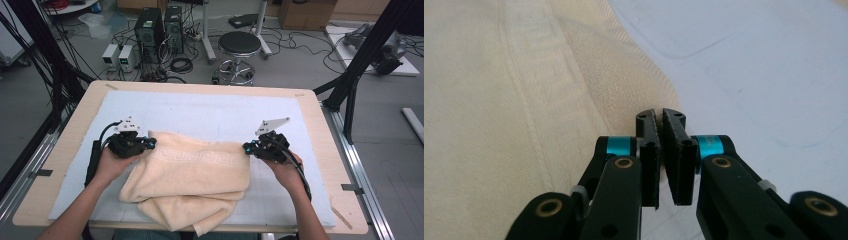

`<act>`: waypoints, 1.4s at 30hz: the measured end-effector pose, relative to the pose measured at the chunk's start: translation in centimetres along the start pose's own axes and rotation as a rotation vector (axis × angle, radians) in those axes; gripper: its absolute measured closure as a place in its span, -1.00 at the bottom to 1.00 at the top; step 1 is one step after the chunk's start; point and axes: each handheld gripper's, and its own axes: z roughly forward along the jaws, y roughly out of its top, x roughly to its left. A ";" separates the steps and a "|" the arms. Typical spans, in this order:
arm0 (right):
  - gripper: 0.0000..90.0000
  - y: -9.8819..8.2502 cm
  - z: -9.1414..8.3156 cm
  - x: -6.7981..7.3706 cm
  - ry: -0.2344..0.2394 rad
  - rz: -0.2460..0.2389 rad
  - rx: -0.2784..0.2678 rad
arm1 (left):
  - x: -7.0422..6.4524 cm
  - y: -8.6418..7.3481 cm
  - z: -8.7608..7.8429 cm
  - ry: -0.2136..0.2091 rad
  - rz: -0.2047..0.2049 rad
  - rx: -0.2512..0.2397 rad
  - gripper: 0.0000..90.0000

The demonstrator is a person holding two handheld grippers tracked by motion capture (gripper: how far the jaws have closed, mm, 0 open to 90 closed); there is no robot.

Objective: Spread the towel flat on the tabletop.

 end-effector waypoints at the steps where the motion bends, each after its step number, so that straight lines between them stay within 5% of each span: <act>1: 0.91 0.3 -0.2 -0.1 -0.004 -0.008 -0.010 | 0.1 0.5 -0.4 0.006 0.002 -0.016 0.91; 5: 0.91 1.8 -1.3 -0.6 -0.003 -0.010 -0.043 | 0.5 1.3 -1.4 0.017 -0.005 -0.048 0.91; 9: 0.91 1.8 -1.2 -0.7 0.055 -0.002 -0.056 | 0.2 0.8 -1.4 0.002 0.008 -0.023 0.91; 19: 0.91 -1.9 0.0 1.7 0.131 0.030 -0.027 | -2.3 -2.4 -1.6 -0.044 0.052 0.035 0.91; 25: 0.93 -2.7 0.2 2.4 0.141 0.029 -0.010 | -2.0 -1.8 -1.4 -0.050 0.030 0.014 0.91; 29: 0.94 -0.7 0.6 0.1 0.092 0.038 0.002 | 0.8 1.1 0.6 0.020 -0.011 0.000 0.92; 30: 0.94 0.4 0.6 -1.0 0.068 0.029 0.007 | 1.8 2.4 0.9 0.039 -0.033 -0.028 0.92; 31: 0.94 3.1 0.4 -3.7 0.005 0.022 0.004 | 2.6 3.9 1.3 0.064 -0.042 -0.078 0.92; 32: 0.94 3.1 0.4 -3.7 0.005 0.022 0.004 | 3.4 5.8 1.8 0.101 -0.028 -0.106 0.92; 35: 0.89 8.9 -0.1 -8.8 -0.161 0.021 0.021 | 6.4 11.5 3.4 0.213 -0.013 -0.100 0.89; 36: 0.64 10.3 -0.3 -10.1 -0.207 0.028 -0.006 | 7.1 12.6 3.8 0.241 -0.046 -0.085 0.70; 37: 0.26 11.1 -0.3 -11.2 -0.265 0.052 -0.034 | 7.6 13.1 4.2 0.218 -0.090 -0.081 0.40; 39: 0.25 11.6 0.2 -12.2 -0.248 0.093 -0.045 | 7.5 12.8 4.9 0.183 -0.051 -0.056 0.38; 42: 0.18 10.2 2.1 -11.6 -0.202 0.087 0.030 | 7.2 10.4 5.6 0.151 -0.043 -0.021 0.36</act>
